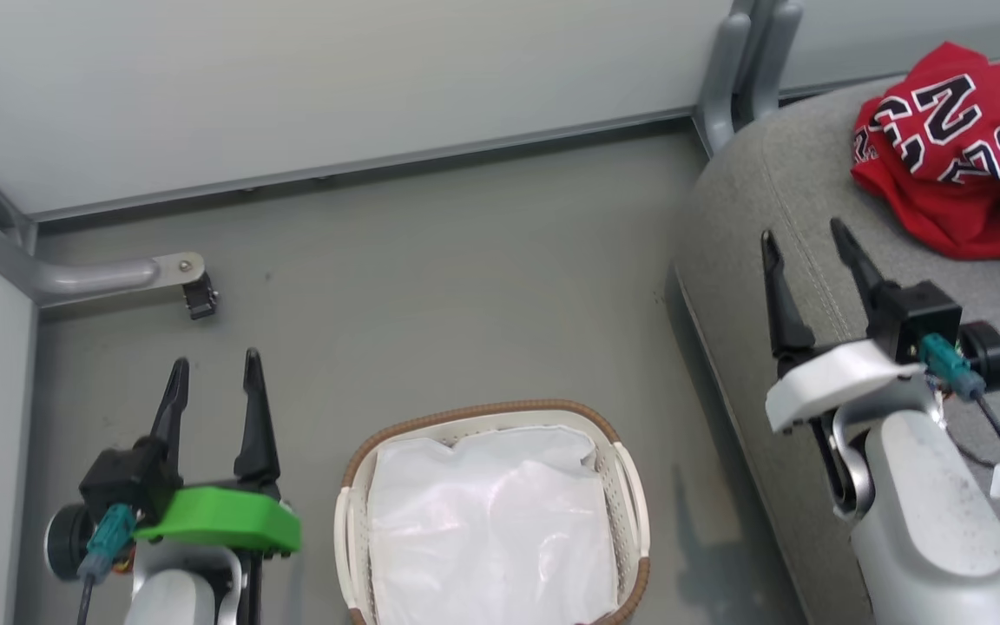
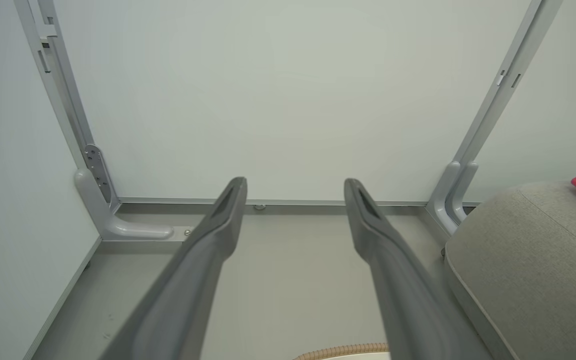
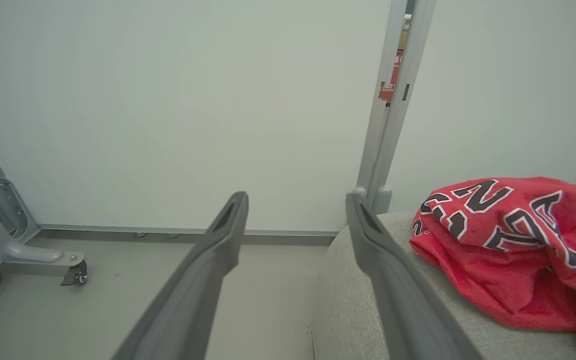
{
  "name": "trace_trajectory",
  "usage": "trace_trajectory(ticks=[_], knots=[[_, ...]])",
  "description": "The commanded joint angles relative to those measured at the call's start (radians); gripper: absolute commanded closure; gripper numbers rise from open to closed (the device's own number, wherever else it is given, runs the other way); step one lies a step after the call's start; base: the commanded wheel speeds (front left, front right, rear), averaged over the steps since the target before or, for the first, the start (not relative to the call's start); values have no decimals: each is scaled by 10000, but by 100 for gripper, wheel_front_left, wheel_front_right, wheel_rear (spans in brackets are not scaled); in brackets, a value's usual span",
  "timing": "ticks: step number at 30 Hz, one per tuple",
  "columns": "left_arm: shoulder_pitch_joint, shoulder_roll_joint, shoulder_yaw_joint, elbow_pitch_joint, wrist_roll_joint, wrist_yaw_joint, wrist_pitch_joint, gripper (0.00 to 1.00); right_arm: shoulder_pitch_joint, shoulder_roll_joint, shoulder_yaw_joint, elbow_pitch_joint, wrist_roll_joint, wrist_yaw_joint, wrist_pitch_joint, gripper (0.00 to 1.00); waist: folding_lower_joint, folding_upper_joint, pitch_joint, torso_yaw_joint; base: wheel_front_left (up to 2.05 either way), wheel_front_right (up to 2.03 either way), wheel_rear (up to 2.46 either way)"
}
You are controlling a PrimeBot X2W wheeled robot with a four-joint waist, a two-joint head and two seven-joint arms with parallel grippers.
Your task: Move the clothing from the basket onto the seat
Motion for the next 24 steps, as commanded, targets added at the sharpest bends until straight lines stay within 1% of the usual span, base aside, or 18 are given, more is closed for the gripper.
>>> trace_trajectory(ticks=[1, 3, 8, 11, 17, 19, 24], knots=[[275, -6, 86, 11, 20, -60, 8, 0, 316, -27, 13, -122, 96, -15, -4, 0, 1, 0, -379, 348, 0, 0, 0], [505, -28, 190, 52, 37, -92, 8, 0, 653, 5, 57, -306, 252, -15, -3, 0, 1, 0, -473, 442, 0, 0, 0], [1014, -54, 284, 159, -58, -138, 8, 0, 1547, 19, 392, -673, 1252, -15, -4, 0, 1, 0, -738, 606, 0, 0, 0], [1243, -61, 244, 226, -221, -140, 8, 0, 1958, 17, 597, -778, 1502, -15, -4, 0, 1, 0, -849, 632, 0, 0, 0], [1566, -60, 73, 310, -391, -124, 8, 0, 2561, 21, 674, -1031, 1576, -15, -2, 0, 1, 0, -974, 651, 0, 0, 0], [1616, -61, 46, 316, -419, -104, 8, 0, 2679, 21, 720, -1064, 1376, -15, -2, 0, 1, 0, -1000, 634, 0, 0, 0], [1662, -60, -30, 358, -475, -104, 8, 0, 2901, 22, 823, -1084, 1472, -15, -4, 0, 1, 0, -1021, 560, 0, 0, 0]])
